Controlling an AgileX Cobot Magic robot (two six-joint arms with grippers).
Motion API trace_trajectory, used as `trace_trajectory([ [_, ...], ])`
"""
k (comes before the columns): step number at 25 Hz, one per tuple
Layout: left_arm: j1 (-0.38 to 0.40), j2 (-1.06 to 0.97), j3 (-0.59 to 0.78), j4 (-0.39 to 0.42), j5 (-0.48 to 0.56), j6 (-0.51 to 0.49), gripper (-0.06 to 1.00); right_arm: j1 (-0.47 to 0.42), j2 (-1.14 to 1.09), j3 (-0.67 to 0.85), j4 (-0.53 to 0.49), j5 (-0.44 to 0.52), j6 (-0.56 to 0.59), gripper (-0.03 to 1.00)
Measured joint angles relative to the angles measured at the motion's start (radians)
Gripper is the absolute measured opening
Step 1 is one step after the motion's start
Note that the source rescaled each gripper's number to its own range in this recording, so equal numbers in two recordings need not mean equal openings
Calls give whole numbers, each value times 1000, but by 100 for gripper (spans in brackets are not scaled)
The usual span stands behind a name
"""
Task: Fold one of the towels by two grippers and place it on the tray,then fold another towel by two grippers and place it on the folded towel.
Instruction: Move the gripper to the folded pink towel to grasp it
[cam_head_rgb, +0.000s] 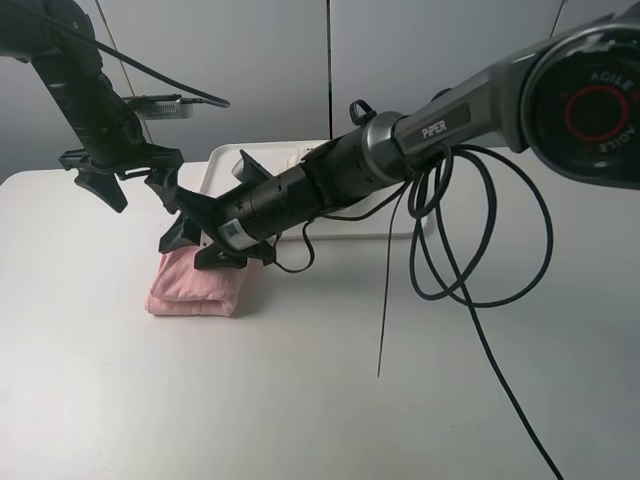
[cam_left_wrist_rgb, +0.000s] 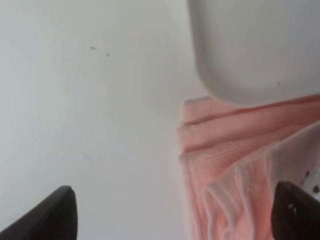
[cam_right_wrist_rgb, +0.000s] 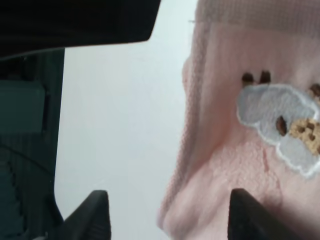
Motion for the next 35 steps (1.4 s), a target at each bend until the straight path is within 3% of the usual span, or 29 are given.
trace_trajectory([
  [6,0,0,0,0,3,2,99,-61,0,0,-34,76,33,56],
  [10,0,0,0,0,3,4,99,-96,0,0,-107,95,63,56],
  [24,0,0,0,0,3,4,99,-135,0,0,-387,41,201,56],
  [35,0,0,0,-4,3,6,99,-108,0,0,-382,-18,214,56],
])
